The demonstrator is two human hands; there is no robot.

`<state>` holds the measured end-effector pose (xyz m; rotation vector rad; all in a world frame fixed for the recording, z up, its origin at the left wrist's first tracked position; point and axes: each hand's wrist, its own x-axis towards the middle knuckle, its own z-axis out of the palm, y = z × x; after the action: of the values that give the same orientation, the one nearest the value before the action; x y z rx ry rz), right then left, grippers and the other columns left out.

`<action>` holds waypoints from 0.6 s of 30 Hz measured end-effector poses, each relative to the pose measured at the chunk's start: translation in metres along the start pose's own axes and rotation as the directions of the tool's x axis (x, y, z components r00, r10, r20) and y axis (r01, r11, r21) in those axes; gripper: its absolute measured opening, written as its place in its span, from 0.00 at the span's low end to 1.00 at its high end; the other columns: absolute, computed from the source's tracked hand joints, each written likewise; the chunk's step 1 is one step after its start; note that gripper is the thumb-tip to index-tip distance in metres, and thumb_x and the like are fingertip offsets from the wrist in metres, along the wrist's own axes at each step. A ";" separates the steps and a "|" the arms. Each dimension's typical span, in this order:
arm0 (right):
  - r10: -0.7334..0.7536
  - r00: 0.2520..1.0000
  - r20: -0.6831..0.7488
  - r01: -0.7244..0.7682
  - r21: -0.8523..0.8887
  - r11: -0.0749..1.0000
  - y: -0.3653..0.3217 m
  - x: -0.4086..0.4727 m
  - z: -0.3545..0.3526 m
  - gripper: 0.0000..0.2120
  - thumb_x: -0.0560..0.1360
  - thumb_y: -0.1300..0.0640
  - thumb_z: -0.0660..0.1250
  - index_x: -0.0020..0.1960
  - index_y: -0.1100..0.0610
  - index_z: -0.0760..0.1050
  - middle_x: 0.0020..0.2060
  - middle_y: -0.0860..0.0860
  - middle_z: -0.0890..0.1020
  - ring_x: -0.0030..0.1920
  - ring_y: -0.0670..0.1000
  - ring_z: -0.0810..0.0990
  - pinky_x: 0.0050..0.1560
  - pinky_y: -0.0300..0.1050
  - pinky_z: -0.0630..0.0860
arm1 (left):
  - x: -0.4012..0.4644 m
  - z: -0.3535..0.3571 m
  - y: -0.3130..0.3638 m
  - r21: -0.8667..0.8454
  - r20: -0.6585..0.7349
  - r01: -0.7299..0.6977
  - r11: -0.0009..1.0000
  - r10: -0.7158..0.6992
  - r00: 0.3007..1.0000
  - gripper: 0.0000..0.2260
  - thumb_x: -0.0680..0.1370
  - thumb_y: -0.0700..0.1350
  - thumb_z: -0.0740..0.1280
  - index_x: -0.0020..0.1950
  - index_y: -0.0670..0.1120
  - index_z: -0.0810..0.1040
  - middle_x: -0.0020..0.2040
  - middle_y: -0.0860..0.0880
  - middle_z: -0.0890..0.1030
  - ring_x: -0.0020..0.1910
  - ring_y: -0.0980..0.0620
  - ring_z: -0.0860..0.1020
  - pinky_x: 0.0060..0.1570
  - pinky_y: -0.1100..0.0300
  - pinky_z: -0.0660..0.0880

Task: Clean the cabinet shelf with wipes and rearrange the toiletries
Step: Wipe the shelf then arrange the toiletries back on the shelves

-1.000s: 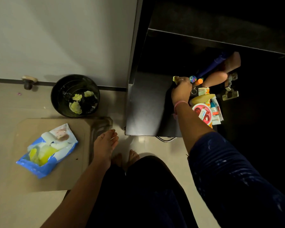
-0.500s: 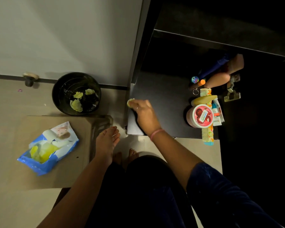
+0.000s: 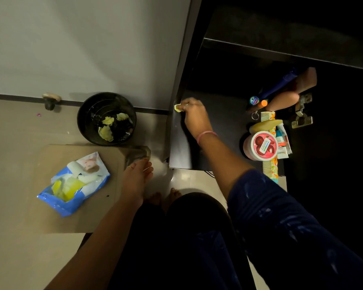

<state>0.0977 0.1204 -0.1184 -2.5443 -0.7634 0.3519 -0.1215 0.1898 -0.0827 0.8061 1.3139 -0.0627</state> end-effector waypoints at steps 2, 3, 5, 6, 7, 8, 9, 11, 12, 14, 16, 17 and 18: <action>0.062 0.998 0.009 -0.062 -0.029 0.998 -0.002 -0.005 0.010 0.12 0.78 0.63 0.62 0.59 0.61 0.78 0.56 0.57 0.78 0.58 0.54 0.73 0.55 0.32 0.65 | -0.005 -0.004 0.002 -0.004 -0.008 -0.011 1.000 0.011 1.000 0.07 0.80 0.46 0.60 0.47 0.48 0.77 0.49 0.47 0.80 0.50 0.52 0.78 0.55 0.57 0.74; 0.041 0.999 -0.001 -0.041 -0.020 0.999 -0.005 -0.013 0.012 0.12 0.79 0.59 0.61 0.59 0.60 0.77 0.56 0.57 0.77 0.56 0.51 0.73 0.52 0.29 0.63 | -0.006 -0.006 0.002 -0.016 -0.014 -0.014 1.000 0.014 1.000 0.07 0.80 0.45 0.60 0.46 0.47 0.77 0.47 0.47 0.79 0.48 0.53 0.77 0.55 0.57 0.74; -0.030 0.999 0.028 0.030 0.014 0.999 -0.013 -0.039 0.017 0.13 0.80 0.54 0.59 0.59 0.56 0.77 0.55 0.55 0.77 0.49 0.46 0.71 0.50 0.28 0.63 | -0.007 -0.009 0.001 -0.054 -0.030 -0.004 0.999 0.002 1.000 0.07 0.80 0.44 0.60 0.48 0.46 0.77 0.45 0.48 0.79 0.46 0.54 0.77 0.55 0.58 0.74; -0.057 0.997 0.057 0.057 0.000 0.998 -0.018 -0.057 0.018 0.12 0.79 0.53 0.59 0.58 0.54 0.77 0.54 0.53 0.76 0.48 0.45 0.72 0.52 0.30 0.65 | -0.008 -0.010 0.000 -0.065 -0.034 0.009 0.998 -0.011 0.999 0.07 0.80 0.44 0.60 0.50 0.45 0.77 0.46 0.48 0.79 0.46 0.54 0.77 0.55 0.58 0.74; -0.088 0.991 0.100 0.087 0.013 0.996 -0.023 -0.077 0.020 0.12 0.79 0.53 0.60 0.58 0.53 0.77 0.54 0.52 0.76 0.50 0.46 0.74 0.54 0.33 0.68 | -0.009 -0.010 -0.001 -0.067 -0.037 0.022 0.997 -0.024 0.999 0.08 0.80 0.45 0.60 0.52 0.45 0.77 0.46 0.47 0.79 0.47 0.53 0.77 0.55 0.57 0.74; -0.100 0.984 0.146 0.095 0.040 0.995 -0.025 -0.098 0.020 0.12 0.79 0.54 0.60 0.59 0.53 0.77 0.55 0.51 0.76 0.52 0.48 0.76 0.58 0.37 0.70 | -0.010 -0.010 -0.001 -0.068 -0.040 0.033 0.997 -0.036 0.999 0.08 0.80 0.45 0.60 0.52 0.45 0.76 0.47 0.47 0.79 0.47 0.53 0.77 0.55 0.57 0.74; -0.105 0.978 0.183 0.092 0.080 0.993 -0.026 -0.118 0.022 0.13 0.79 0.55 0.60 0.61 0.53 0.76 0.57 0.52 0.75 0.56 0.50 0.76 0.61 0.39 0.70 | -0.012 -0.009 -0.003 -0.069 -0.042 0.036 0.997 -0.039 0.998 0.07 0.80 0.44 0.60 0.51 0.45 0.76 0.47 0.47 0.79 0.47 0.53 0.77 0.55 0.58 0.74; -0.148 0.955 0.258 0.139 0.052 0.989 -0.029 -0.150 0.021 0.15 0.79 0.57 0.60 0.64 0.56 0.74 0.60 0.53 0.74 0.60 0.52 0.75 0.64 0.41 0.69 | -0.017 -0.009 -0.005 -0.064 -0.034 0.024 0.998 -0.027 0.999 0.07 0.80 0.44 0.60 0.49 0.45 0.77 0.47 0.47 0.79 0.47 0.53 0.77 0.51 0.60 0.74; -0.149 0.951 0.270 0.141 0.051 0.989 -0.025 -0.159 0.025 0.14 0.79 0.57 0.61 0.64 0.56 0.75 0.60 0.53 0.74 0.60 0.52 0.75 0.64 0.41 0.69 | -0.019 -0.009 -0.006 -0.064 -0.026 0.012 0.998 -0.014 1.000 0.07 0.80 0.44 0.60 0.49 0.45 0.77 0.48 0.47 0.79 0.48 0.53 0.78 0.50 0.60 0.74; -0.139 0.936 0.325 0.125 0.063 0.990 -0.022 -0.175 0.028 0.14 0.77 0.61 0.63 0.61 0.56 0.77 0.59 0.53 0.75 0.60 0.53 0.74 0.63 0.41 0.69 | -0.021 -0.011 -0.007 -0.067 -0.024 -0.012 0.998 0.010 1.000 0.09 0.80 0.44 0.60 0.54 0.44 0.77 0.50 0.46 0.79 0.51 0.51 0.78 0.51 0.60 0.74; -0.198 0.926 0.321 0.194 0.044 0.980 -0.018 -0.188 0.022 0.17 0.72 0.70 0.63 0.58 0.59 0.79 0.58 0.55 0.77 0.59 0.55 0.75 0.63 0.36 0.66 | -0.023 -0.011 -0.009 -0.063 -0.026 -0.019 0.998 0.017 1.000 0.12 0.80 0.44 0.60 0.60 0.43 0.76 0.53 0.45 0.79 0.52 0.51 0.77 0.53 0.59 0.73; -0.166 0.951 0.261 0.148 0.088 0.985 -0.014 -0.193 0.017 0.17 0.70 0.72 0.63 0.55 0.61 0.81 0.56 0.56 0.79 0.57 0.56 0.77 0.63 0.33 0.66 | -0.024 -0.009 -0.009 -0.069 -0.023 -0.024 0.997 0.023 0.999 0.12 0.80 0.44 0.60 0.61 0.42 0.75 0.54 0.45 0.79 0.50 0.52 0.77 0.53 0.59 0.73; -0.082 0.984 0.156 0.056 0.165 0.985 -0.007 -0.197 0.010 0.16 0.70 0.73 0.63 0.53 0.61 0.82 0.54 0.56 0.81 0.55 0.55 0.78 0.62 0.31 0.66 | -0.025 -0.007 -0.010 -0.080 -0.014 -0.030 0.996 0.029 0.999 0.12 0.80 0.44 0.60 0.60 0.42 0.75 0.54 0.45 0.78 0.49 0.53 0.78 0.52 0.59 0.74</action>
<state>-0.0690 0.0167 -0.1022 -2.3534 -0.8458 0.5794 -0.1397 0.1770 -0.0662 0.7584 1.3080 0.0190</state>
